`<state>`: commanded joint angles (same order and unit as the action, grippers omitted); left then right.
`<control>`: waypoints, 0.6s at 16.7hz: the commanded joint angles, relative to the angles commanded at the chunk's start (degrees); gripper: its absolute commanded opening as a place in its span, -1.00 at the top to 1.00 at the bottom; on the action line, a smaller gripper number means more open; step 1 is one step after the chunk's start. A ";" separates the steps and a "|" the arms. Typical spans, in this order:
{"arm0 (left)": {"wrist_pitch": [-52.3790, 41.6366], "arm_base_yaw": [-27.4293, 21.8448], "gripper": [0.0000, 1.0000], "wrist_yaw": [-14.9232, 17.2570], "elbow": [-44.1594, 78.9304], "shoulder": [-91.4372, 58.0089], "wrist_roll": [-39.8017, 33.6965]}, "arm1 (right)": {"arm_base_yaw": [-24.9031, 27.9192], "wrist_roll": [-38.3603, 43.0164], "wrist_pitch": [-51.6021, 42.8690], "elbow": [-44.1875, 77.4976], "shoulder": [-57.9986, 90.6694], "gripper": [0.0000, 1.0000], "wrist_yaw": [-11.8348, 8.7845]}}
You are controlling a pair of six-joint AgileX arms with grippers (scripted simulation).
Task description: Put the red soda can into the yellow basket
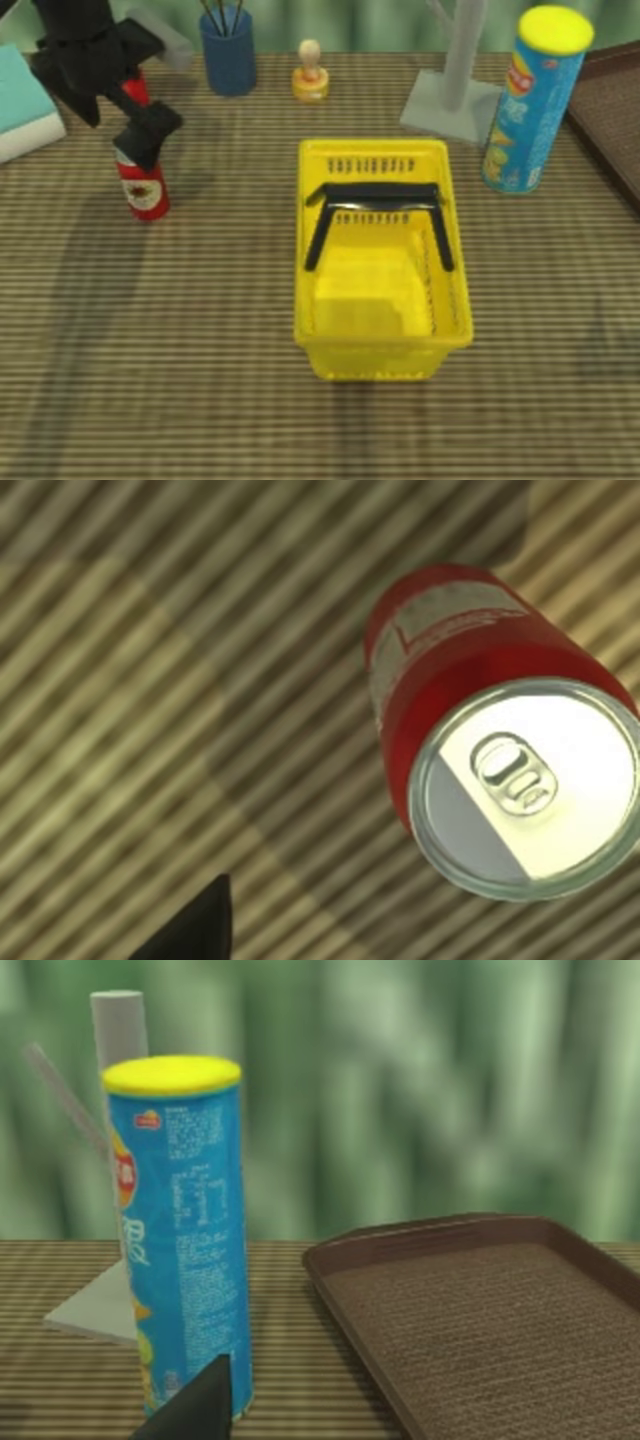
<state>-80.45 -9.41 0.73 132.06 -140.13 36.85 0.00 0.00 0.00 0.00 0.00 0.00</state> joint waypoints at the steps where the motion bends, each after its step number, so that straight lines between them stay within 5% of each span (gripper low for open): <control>1: -0.66 0.07 -1.00 -0.13 2.26 -2.18 0.52 | 0.00 0.00 0.00 0.00 0.00 -1.00 0.00; 10: -1.26 0.10 -1.00 -0.31 5.18 -5.35 1.21 | 0.00 0.00 0.00 0.00 0.00 -1.00 0.00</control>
<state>-81.71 -9.31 0.41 137.24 -145.48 38.06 0.00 0.00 0.00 0.00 0.00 0.00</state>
